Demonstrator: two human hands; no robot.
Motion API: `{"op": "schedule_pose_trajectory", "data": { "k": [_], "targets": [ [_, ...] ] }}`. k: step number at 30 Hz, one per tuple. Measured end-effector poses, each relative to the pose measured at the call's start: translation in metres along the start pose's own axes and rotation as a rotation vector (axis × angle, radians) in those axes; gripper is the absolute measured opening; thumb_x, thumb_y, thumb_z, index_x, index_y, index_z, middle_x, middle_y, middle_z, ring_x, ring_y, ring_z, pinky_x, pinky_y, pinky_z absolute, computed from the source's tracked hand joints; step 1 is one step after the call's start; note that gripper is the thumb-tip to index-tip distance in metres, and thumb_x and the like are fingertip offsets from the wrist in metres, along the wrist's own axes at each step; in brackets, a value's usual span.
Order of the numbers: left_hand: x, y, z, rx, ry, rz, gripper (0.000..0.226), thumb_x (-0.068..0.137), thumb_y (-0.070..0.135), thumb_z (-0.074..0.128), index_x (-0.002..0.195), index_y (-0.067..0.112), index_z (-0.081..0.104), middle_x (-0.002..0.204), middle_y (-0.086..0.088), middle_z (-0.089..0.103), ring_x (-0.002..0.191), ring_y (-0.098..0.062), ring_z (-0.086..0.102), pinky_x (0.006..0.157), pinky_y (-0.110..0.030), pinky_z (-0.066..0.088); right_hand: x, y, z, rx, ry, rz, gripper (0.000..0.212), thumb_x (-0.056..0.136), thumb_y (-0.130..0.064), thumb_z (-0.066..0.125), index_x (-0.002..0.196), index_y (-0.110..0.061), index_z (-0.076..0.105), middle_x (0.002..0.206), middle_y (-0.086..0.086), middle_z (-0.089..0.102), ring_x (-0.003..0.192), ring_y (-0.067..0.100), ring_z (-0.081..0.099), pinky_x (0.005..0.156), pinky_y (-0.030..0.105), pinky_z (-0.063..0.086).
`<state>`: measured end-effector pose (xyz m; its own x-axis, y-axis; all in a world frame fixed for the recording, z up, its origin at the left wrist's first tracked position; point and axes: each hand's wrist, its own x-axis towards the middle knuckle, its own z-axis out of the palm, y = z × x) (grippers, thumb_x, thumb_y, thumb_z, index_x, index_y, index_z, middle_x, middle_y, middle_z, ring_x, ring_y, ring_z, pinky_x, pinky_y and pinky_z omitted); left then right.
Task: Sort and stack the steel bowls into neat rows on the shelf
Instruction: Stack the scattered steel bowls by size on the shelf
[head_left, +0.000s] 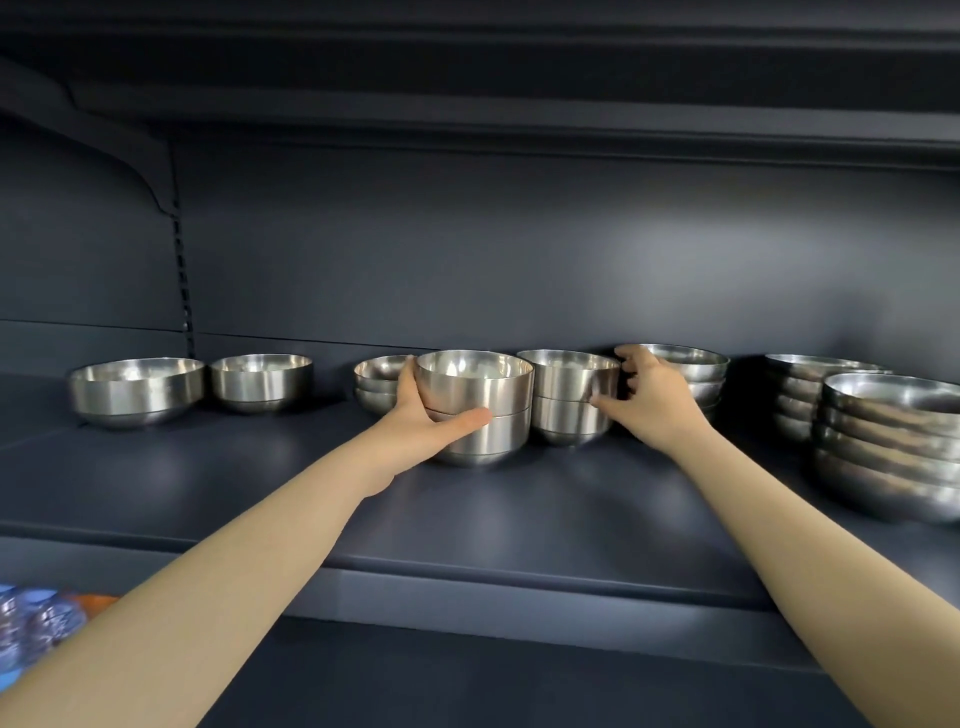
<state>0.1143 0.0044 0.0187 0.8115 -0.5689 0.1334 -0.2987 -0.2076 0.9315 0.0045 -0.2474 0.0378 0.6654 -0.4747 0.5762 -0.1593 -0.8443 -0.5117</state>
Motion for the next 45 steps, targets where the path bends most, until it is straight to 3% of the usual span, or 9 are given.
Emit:
{"op": "schedule_pose_trajectory", "data": {
  "k": [3, 8, 11, 18, 26, 30, 36, 39, 45],
  "targets": [
    [0.0, -0.008, -0.009, -0.028, -0.094, -0.033, 0.135, 0.056, 0.059, 0.081, 0.153, 0.033, -0.008, 0.145, 0.017, 0.038, 0.134, -0.009, 0.037, 0.115, -0.031, 0.026, -0.007, -0.02, -0.005, 0.052, 0.045, -0.133, 0.066, 0.08, -0.033, 0.075, 0.137, -0.013, 0.048, 0.136, 0.006, 0.049, 0.13, 0.021, 0.042, 0.099, 0.019, 0.028],
    [-0.002, -0.013, -0.014, -0.005, -0.104, 0.039, 0.071, 0.076, 0.029, 0.081, 0.137, 0.02, 0.044, 0.118, 0.012, 0.061, 0.113, -0.003, 0.056, 0.097, -0.02, 0.04, -0.007, -0.064, -0.014, 0.218, -0.388, -0.135, 0.095, 0.074, -0.06, 0.07, 0.15, -0.028, 0.024, 0.149, -0.006, 0.039, 0.137, 0.008, 0.036, 0.106, 0.025, 0.032],
    [-0.002, -0.014, -0.016, 0.005, -0.098, 0.069, 0.063, 0.077, 0.028, 0.08, 0.131, 0.024, 0.05, 0.116, 0.014, 0.063, 0.111, -0.002, 0.057, 0.096, -0.02, 0.041, 0.003, -0.083, -0.011, 0.144, -0.575, -0.091, 0.106, 0.073, -0.062, 0.07, 0.154, -0.031, 0.01, 0.154, -0.003, 0.035, 0.14, 0.012, 0.035, 0.109, 0.027, 0.029],
    [0.002, -0.016, -0.02, 0.028, -0.152, 0.085, 0.056, 0.077, 0.027, 0.08, 0.126, 0.031, 0.054, 0.121, 0.014, 0.065, 0.116, -0.003, 0.058, 0.109, -0.03, 0.04, 0.02, -0.09, -0.003, 0.046, -0.745, -0.076, 0.113, 0.063, -0.069, 0.073, 0.153, -0.036, 0.013, 0.16, -0.008, 0.022, 0.146, 0.011, 0.023, 0.118, 0.035, 0.024],
    [-0.003, -0.011, -0.019, 0.011, -0.192, 0.104, 0.06, 0.08, 0.023, 0.078, 0.132, 0.032, 0.05, 0.123, 0.016, 0.064, 0.119, -0.001, 0.056, 0.107, -0.026, 0.039, 0.017, -0.084, -0.002, 0.059, -0.67, -0.154, 0.103, 0.074, -0.059, 0.072, 0.155, -0.029, 0.015, 0.158, -0.013, 0.024, 0.145, 0.007, 0.024, 0.109, 0.021, 0.023],
    [-0.005, -0.009, -0.02, -0.014, -0.251, 0.09, 0.058, 0.085, 0.015, 0.073, 0.135, 0.029, 0.048, 0.124, 0.013, 0.064, 0.117, -0.002, 0.058, 0.107, -0.026, 0.04, 0.025, -0.092, -0.008, -0.007, -0.803, -0.143, 0.11, 0.072, -0.063, 0.07, 0.155, -0.033, 0.006, 0.16, -0.01, 0.021, 0.146, 0.01, 0.022, 0.118, 0.032, 0.022],
    [-0.007, -0.007, -0.02, -0.037, -0.268, 0.084, 0.059, 0.087, 0.012, 0.071, 0.138, 0.027, 0.046, 0.122, 0.013, 0.064, 0.115, 0.0, 0.058, 0.1, -0.021, 0.043, 0.03, -0.096, -0.005, 0.014, -0.869, -0.146, 0.111, 0.07, -0.061, 0.072, 0.155, -0.03, 0.007, 0.162, -0.01, 0.013, 0.147, 0.006, 0.015, 0.116, 0.027, 0.02],
    [-0.008, -0.006, -0.02, -0.05, -0.27, 0.082, 0.059, 0.086, 0.013, 0.071, 0.137, 0.028, 0.046, 0.124, 0.012, 0.064, 0.114, 0.001, 0.058, 0.094, -0.017, 0.045, 0.031, -0.091, 0.0, 0.109, -0.761, -0.174, 0.098, 0.075, -0.051, 0.075, 0.153, -0.027, 0.021, 0.158, -0.012, 0.024, 0.145, 0.005, 0.022, 0.109, 0.022, 0.025],
    [-0.006, -0.007, -0.021, -0.069, -0.283, 0.081, 0.044, 0.088, 0.007, 0.066, 0.121, 0.034, 0.054, 0.12, 0.011, 0.068, 0.112, 0.001, 0.061, 0.09, -0.016, 0.047, 0.041, -0.087, -0.008, 0.382, -0.369, -0.153, 0.121, 0.048, -0.069, 0.076, 0.149, -0.022, 0.03, 0.151, -0.008, 0.037, 0.138, 0.009, 0.037, 0.111, 0.03, 0.034]
  ]
}}
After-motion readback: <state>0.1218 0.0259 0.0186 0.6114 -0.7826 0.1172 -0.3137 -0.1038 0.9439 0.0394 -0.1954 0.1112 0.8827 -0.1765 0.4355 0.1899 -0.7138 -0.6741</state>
